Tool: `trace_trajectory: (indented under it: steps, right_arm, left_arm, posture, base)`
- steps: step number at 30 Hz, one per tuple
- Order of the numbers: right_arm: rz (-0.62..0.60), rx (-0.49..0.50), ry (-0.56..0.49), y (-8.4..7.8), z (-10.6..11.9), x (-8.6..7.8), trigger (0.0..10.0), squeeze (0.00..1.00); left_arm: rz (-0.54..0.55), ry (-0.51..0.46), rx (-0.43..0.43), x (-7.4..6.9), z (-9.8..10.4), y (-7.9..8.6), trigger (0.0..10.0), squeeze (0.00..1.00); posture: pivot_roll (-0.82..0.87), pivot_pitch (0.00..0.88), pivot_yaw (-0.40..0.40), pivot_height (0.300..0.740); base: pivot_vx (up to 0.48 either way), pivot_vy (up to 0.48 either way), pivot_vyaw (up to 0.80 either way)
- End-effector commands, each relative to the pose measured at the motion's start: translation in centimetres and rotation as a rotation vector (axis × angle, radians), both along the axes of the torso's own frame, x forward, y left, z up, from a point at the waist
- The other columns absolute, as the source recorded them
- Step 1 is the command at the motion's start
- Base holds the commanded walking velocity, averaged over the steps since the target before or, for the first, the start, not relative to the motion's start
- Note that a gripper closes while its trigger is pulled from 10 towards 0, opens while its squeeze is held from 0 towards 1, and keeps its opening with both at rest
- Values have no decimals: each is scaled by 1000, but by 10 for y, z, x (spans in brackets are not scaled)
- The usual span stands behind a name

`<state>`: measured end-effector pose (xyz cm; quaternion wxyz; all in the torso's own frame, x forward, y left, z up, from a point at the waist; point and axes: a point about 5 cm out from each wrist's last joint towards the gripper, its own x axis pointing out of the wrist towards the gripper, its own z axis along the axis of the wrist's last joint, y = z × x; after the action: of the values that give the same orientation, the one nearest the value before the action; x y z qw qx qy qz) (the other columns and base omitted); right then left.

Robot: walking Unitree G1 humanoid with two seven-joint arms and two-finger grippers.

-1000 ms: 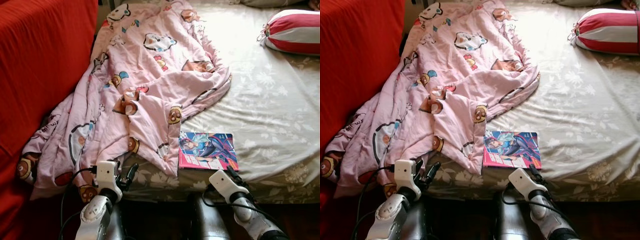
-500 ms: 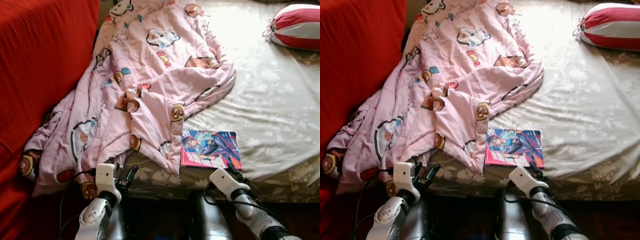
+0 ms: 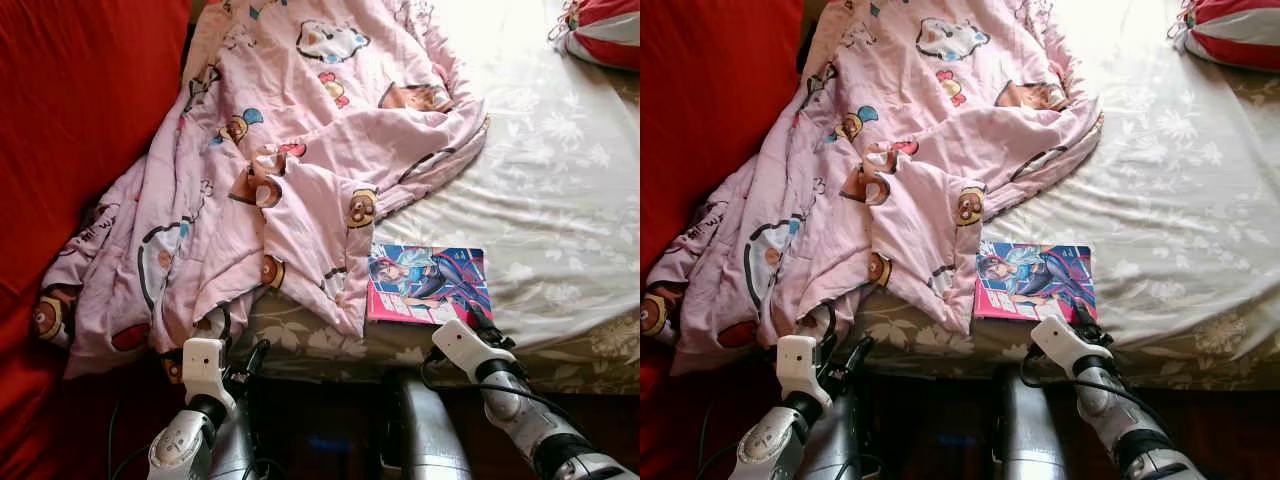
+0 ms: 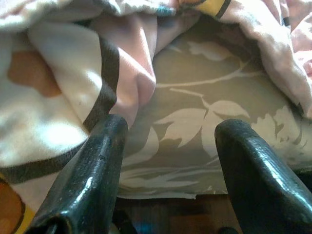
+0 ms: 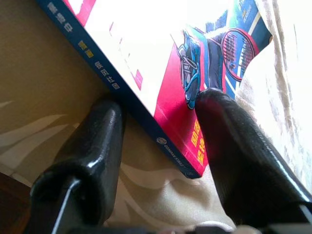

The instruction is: Clean up the room

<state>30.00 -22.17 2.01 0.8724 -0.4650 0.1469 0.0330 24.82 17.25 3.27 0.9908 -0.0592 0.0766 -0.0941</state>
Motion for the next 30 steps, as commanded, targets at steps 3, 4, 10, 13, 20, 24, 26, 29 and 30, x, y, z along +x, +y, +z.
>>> trace_trajectory:
  steps: [3,4,10,13,20,24,26,29,30]
  right_arm:
    - [-2,-40,8,-8,1,0,10000,0]
    - [-1,-41,8,-8,1,0,10000,0]
    - [84,-105,28,1,-1,0,10000,0]
    - [118,-145,25,4,-2,0,10000,0]
    - [183,-233,-40,10,4,5,10000,0]
    - [178,-247,-86,11,11,10,10000,0]
    - [182,-256,-98,11,14,13,10000,0]
    - [182,-257,-108,13,18,17,10000,0]
    - [178,-252,-110,14,20,19,10000,0]
  left_arm:
    - [9,34,-6,-8,-5,3,10000,0]
    - [10,34,-6,-9,-5,3,10000,0]
    - [20,44,-7,-14,-6,4,10000,0]
    - [24,48,-8,-17,-7,4,10000,0]
    - [42,60,-14,-26,-10,4,10000,0]
    - [55,64,-12,-26,-10,7,10000,0]
    - [61,64,-10,-27,-10,8,10000,0]
    - [68,65,-8,-29,-10,10,10000,0]
    - [71,66,-7,-30,-10,10,10000,0]
  posture:
    - [55,337,4,583]
    - [55,337,4,583]
    - [61,352,-3,583]
    - [63,356,-5,583]
    - [62,377,-19,583]
    - [63,382,-22,583]
    - [66,389,-25,583]
    - [67,395,-28,583]
    - [69,397,-28,583]
  base:
    - [0,0,0]
    - [0,0,0]
    - [0,0,0]
    - [0,0,0]
    - [0,0,0]
    - [0,0,0]
    - [0,0,0]
    - [0,0,0]
    - [0,0,0]
